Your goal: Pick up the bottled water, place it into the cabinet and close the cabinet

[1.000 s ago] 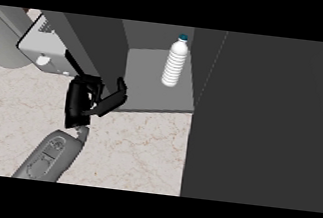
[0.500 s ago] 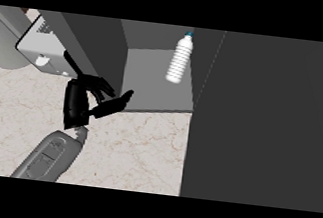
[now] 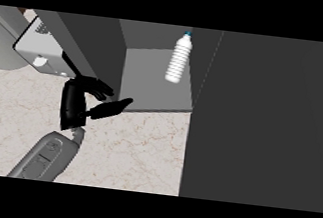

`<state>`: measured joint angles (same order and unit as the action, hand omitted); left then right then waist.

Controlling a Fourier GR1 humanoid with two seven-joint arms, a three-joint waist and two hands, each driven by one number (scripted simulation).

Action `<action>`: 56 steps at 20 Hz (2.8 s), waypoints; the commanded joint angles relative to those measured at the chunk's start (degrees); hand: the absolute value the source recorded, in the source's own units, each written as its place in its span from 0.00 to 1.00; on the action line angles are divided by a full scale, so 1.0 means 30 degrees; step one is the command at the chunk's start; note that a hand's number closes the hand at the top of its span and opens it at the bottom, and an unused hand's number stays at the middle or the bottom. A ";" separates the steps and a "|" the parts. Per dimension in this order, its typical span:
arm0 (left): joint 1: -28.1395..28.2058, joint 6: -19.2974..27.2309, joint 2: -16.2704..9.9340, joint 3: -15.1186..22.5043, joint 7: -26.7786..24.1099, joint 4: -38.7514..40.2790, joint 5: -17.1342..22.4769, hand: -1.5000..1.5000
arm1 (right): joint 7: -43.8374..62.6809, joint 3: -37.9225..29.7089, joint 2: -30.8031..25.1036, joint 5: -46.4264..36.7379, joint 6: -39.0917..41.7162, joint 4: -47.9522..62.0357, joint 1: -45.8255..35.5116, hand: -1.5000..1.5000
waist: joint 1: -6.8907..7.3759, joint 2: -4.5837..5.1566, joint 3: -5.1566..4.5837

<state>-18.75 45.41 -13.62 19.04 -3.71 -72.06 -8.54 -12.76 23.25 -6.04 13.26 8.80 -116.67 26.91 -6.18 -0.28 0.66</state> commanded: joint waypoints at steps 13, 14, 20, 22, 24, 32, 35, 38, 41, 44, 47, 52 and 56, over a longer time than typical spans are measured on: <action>-0.3794 -0.5752 0.2283 -0.2484 -0.4068 0.1625 0.6174 0.00 | 0.0438 -0.0069 -0.0256 -0.0323 -0.0542 -0.1198 0.0602 0.00 | 0.0425 0.0388 -0.0314; -0.3899 -0.6267 0.2239 -0.2591 -0.4378 0.1589 0.6446 0.00 | -0.0119 -0.0503 -0.0292 0.0013 -0.0171 -0.0645 0.0254 0.00 | 0.0770 0.0340 -0.0276; -0.3841 -0.8561 0.2519 -0.3114 -0.5685 0.2010 0.7939 0.00 | 0.0213 -0.0041 0.0132 -0.0602 -0.1261 -0.1397 0.1129 0.00 | 0.1266 0.0193 -0.0255; -0.2998 -0.9238 0.2483 -0.2933 -0.5907 0.1370 0.8193 0.00 | 0.0468 -0.0559 -0.0478 -0.0277 -0.1050 -0.2123 0.1397 0.00 | 0.1598 0.0117 -0.0238; -0.3163 -0.9282 0.2811 -0.2941 -0.5995 0.1411 0.8241 0.00 | 0.0794 -0.0011 -0.0026 -0.0628 -0.1376 -0.1765 0.0836 0.00 | 0.1724 0.0127 -0.0236; -0.0173 -0.9870 0.3221 -0.1761 -0.4879 -0.2814 0.8755 0.00 | -0.0190 0.0617 -0.0419 -0.0744 -0.1371 -0.2571 0.2973 0.00 | 0.1967 -0.0017 -0.0217; 0.1073 -1.0501 0.2782 -0.1821 -0.4403 -0.4614 0.9111 0.00 | -0.0378 -0.0224 0.0007 -0.0566 -0.1535 -0.0585 0.1261 0.00 | 0.2153 0.0042 -0.0213; 0.2873 -0.9228 0.3218 -0.0165 -0.2911 -0.8327 0.8294 0.00 | 0.0219 0.1330 -0.0643 -0.1379 -0.1975 -0.3572 0.3627 0.00 | 0.2112 -0.0037 -0.0217; 0.5239 -1.1651 0.1669 -0.0896 -0.3249 -1.0053 0.9770 0.00 | -0.0368 0.1154 -0.0714 -0.0958 -0.1609 -0.2819 0.3091 0.00 | 0.2115 0.0023 -0.0222; 0.5755 -0.9911 0.2997 0.0996 -0.2053 -1.1847 0.8381 0.00 | -0.0260 0.1551 -0.0027 -0.1775 -0.2453 -0.2011 0.1974 0.00 | 0.2087 0.0039 -0.0217; 0.7708 -1.0123 0.2633 0.2081 -0.1837 -1.3719 0.8233 0.00 | -0.0116 0.1511 -0.1365 -0.2113 -0.1596 -0.2535 0.2316 0.00 | 0.2104 0.0022 -0.0219; 1.0328 -1.0766 0.1638 0.2769 -0.2432 -1.5900 0.8224 0.00 | 0.1647 0.1841 -0.2952 -0.2607 -0.0465 -0.2647 0.1648 1.00 | 0.2288 0.0038 -0.0222; 1.2360 -1.1281 0.0812 0.1290 -0.3637 -1.7237 0.9168 0.00 | 0.1946 0.2963 -0.4418 -0.3702 0.0787 -0.3935 0.1612 1.00 | 0.2342 0.0008 -0.0234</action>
<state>13.51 11.74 -9.50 24.46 -13.26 -119.11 18.27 -8.68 29.86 -15.76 3.88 7.77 -126.41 32.69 0.64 -0.14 0.00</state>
